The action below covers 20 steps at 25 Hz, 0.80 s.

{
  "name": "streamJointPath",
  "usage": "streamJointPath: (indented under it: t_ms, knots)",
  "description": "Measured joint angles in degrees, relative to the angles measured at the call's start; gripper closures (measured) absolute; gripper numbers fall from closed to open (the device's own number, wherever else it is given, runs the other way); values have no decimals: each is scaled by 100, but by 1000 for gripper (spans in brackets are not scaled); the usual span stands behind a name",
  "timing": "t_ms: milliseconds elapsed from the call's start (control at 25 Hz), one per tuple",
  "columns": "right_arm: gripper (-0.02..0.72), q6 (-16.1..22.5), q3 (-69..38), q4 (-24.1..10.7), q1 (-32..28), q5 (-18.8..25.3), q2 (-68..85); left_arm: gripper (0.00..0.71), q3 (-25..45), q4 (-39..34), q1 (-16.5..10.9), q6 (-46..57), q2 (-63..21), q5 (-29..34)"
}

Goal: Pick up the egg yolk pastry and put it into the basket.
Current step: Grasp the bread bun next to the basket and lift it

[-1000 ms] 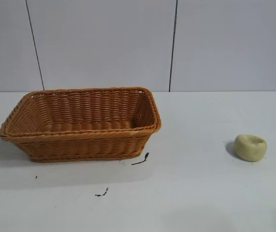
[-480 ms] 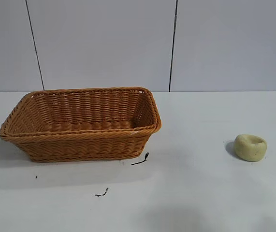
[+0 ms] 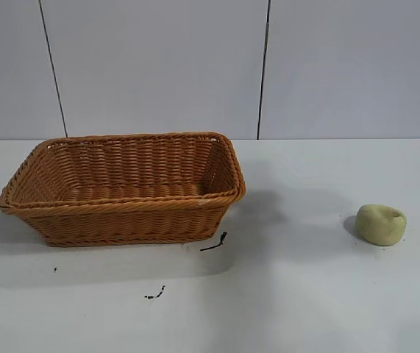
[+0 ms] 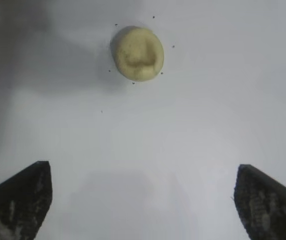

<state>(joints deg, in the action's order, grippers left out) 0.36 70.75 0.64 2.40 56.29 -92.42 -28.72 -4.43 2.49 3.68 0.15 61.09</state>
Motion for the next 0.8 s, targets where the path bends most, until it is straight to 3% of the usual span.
streamJointPath:
  t_ms: [360,800]
  knots:
    - [19,-36,1159,100,19,-31,-2146,14,0,0,0,0,0,0]
    - [19,-66,1235,136,19,-443,-3033,14,0,0,0,0,0,0]
